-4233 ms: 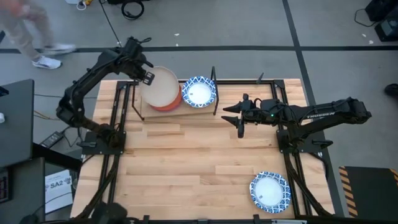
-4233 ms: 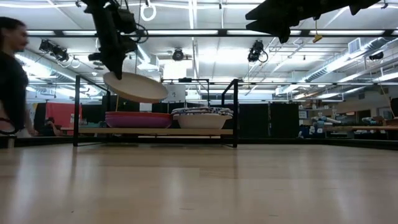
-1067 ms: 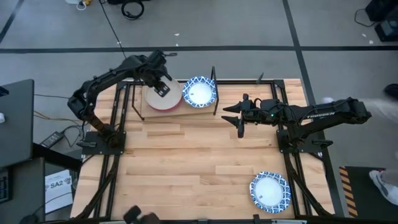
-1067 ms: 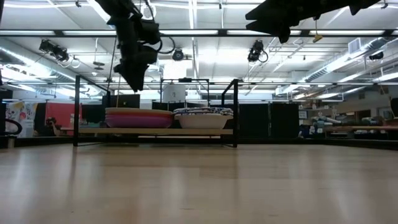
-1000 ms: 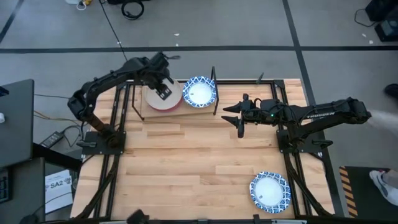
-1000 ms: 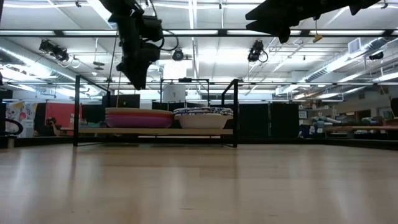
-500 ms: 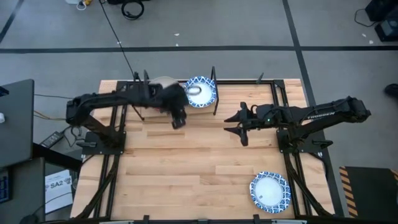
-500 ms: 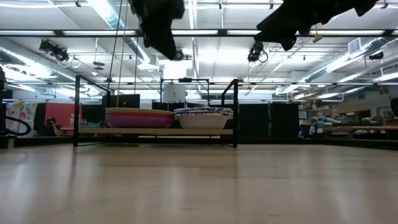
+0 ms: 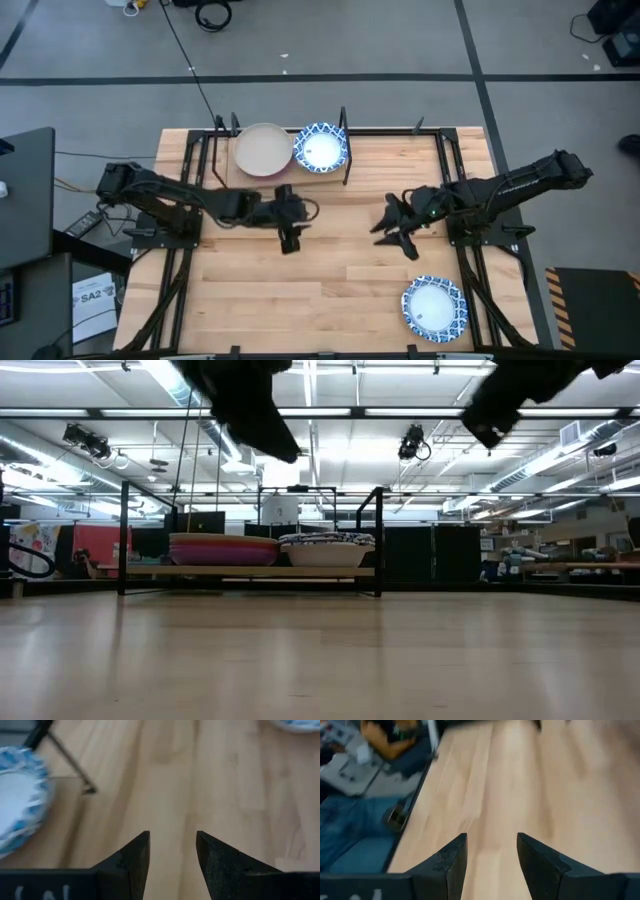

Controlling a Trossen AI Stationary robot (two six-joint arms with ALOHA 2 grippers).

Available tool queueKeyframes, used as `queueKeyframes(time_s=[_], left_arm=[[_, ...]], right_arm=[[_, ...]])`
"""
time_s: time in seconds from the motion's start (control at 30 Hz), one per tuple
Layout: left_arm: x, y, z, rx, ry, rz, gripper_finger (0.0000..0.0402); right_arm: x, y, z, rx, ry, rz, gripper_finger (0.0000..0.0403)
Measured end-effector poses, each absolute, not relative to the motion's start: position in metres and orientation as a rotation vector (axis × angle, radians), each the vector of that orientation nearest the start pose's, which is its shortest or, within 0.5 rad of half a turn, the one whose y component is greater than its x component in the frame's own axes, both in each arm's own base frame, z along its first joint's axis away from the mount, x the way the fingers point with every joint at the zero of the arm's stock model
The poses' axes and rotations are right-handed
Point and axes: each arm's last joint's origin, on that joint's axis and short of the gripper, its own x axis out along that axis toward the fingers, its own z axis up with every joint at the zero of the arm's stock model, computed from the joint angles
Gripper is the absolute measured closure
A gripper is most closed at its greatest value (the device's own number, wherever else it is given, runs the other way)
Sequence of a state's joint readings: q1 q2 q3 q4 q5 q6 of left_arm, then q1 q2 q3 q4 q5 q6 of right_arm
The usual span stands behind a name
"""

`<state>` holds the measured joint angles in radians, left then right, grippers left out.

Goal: Place and stack plates onto a shelf
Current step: Stack the blue patterned bowl on top of the blue patterned bowl on the shelf

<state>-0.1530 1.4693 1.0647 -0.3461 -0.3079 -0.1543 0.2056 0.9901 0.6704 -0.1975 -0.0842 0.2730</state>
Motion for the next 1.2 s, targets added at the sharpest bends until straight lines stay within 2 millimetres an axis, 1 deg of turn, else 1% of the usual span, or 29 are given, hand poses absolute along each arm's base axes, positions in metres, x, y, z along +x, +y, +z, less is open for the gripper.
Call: queueKeyframes(time_s=[0.1, 0.23, 0.33, 0.5, 0.63, 0.77, 0.97, 1.2], left_arm=[[0.306, -0.046, 0.237, -0.001, 0.65, 0.137, 0.0235], [0.302, -0.051, 0.22, -0.029, 0.581, 0.079, 0.0235], [0.302, -0.051, 0.217, -0.037, 0.544, 0.072, 0.0235], [0.303, -0.052, 0.219, -0.034, 0.52, 0.068, 0.0235], [0.303, -0.052, 0.219, -0.033, 0.519, 0.071, 0.0235], [0.303, -0.052, 0.219, -0.033, 0.518, 0.071, 0.0235], [0.303, -0.052, 0.219, -0.032, 0.518, 0.071, 0.0235], [0.303, -0.052, 0.219, -0.031, 0.518, 0.071, 0.0235]], right_arm=[[0.198, 0.055, 0.248, 0.322, 0.68, 0.235, 0.0226], [0.186, 0.068, 0.239, 0.449, 0.85, 0.241, 0.0226], [0.176, 0.078, 0.234, 0.485, 0.949, 0.242, 0.0226], [0.162, 0.093, 0.229, 0.461, 1.064, 0.278, 0.0226], [0.154, 0.105, 0.228, 0.442, 1.092, 0.318, 0.0226], [0.148, 0.111, 0.227, 0.382, 1.074, 0.294, 0.0226], [0.145, 0.115, 0.227, 0.331, 1.05, 0.266, 0.0226], [0.139, 0.115, 0.224, 0.294, 1.074, 0.217, 0.0226]])
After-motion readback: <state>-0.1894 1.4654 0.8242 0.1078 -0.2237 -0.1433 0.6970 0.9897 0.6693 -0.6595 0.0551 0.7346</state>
